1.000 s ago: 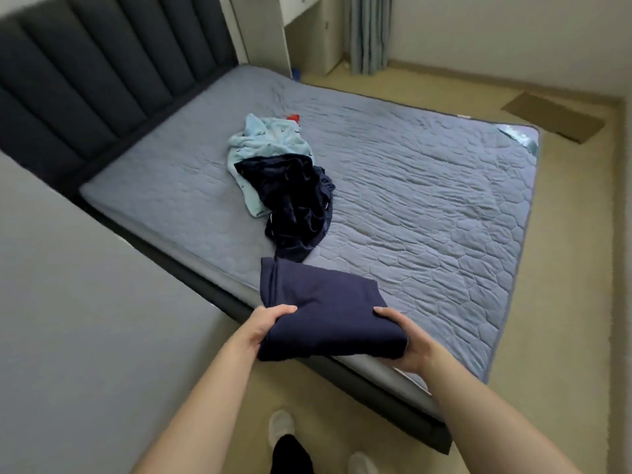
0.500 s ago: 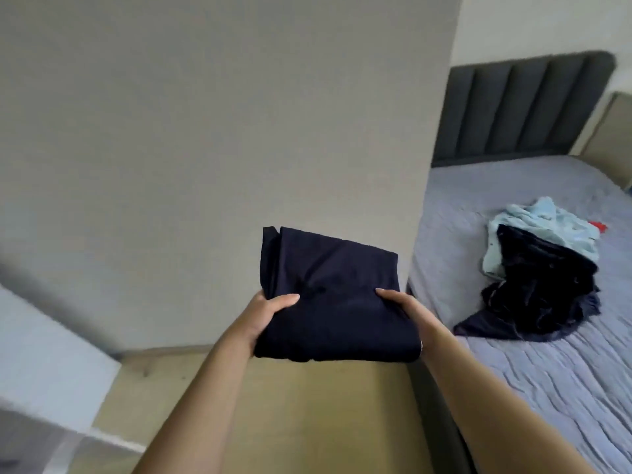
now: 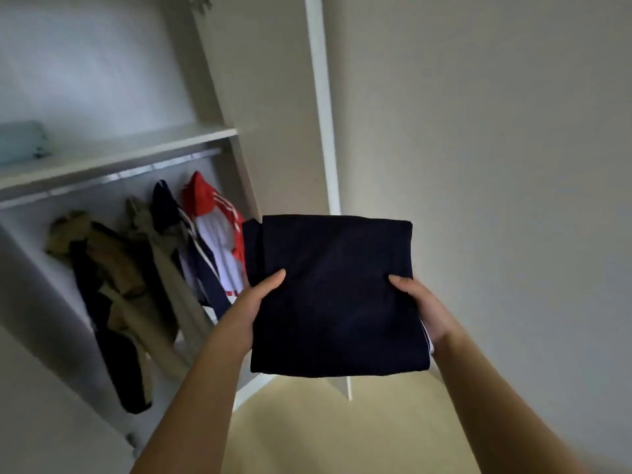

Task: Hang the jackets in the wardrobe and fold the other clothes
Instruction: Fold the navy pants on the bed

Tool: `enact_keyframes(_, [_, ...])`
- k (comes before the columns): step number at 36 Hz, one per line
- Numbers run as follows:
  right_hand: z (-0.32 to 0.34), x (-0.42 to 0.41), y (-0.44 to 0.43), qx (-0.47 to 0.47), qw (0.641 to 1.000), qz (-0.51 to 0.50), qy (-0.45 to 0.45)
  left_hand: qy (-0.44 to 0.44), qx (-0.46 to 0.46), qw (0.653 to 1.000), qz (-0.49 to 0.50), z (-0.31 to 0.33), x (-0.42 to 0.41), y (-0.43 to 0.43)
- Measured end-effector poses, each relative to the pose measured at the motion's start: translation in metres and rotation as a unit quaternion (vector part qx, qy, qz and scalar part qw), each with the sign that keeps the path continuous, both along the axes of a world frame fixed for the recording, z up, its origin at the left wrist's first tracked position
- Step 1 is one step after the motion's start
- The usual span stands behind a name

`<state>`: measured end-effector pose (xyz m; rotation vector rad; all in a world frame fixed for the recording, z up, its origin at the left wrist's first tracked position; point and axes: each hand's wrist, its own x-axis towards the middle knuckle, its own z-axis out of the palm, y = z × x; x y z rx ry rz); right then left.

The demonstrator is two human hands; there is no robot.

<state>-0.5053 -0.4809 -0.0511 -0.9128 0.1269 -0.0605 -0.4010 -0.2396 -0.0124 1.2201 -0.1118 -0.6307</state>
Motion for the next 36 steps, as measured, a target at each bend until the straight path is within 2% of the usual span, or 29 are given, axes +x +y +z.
enact_keyframes(6, [0.026,0.119,0.084,0.020,0.989,0.141,0.050,-0.057,-0.014,0.995,0.086,0.026,0.058,0.102])
enact_keyframes(9, [0.042,0.175,0.119,-0.016,0.987,0.156,0.030,-0.094,-0.024,0.987,0.129,0.039,0.088,0.140])
enact_keyframes(12, [0.059,0.234,0.150,-0.047,0.986,0.162,0.005,-0.120,0.011,0.974,0.192,0.051,0.124,0.170])
enact_keyframes(17, [0.089,0.339,0.192,-0.036,0.975,0.220,-0.027,-0.169,0.033,0.942,0.290,0.078,0.193,0.206])
enact_keyframes(25, [0.163,0.486,0.252,-0.116,0.951,0.265,-0.107,-0.199,0.019,0.902,0.383,0.136,0.292,0.254])
enact_keyframes(29, [0.209,0.553,0.294,-0.166,0.936,0.271,-0.153,-0.227,0.009,0.857,0.462,0.166,0.344,0.283])
enact_keyframes(36, [0.262,0.660,0.368,-0.228,0.923,0.254,-0.175,-0.235,0.084,0.810,0.531,0.206,0.439,0.342])
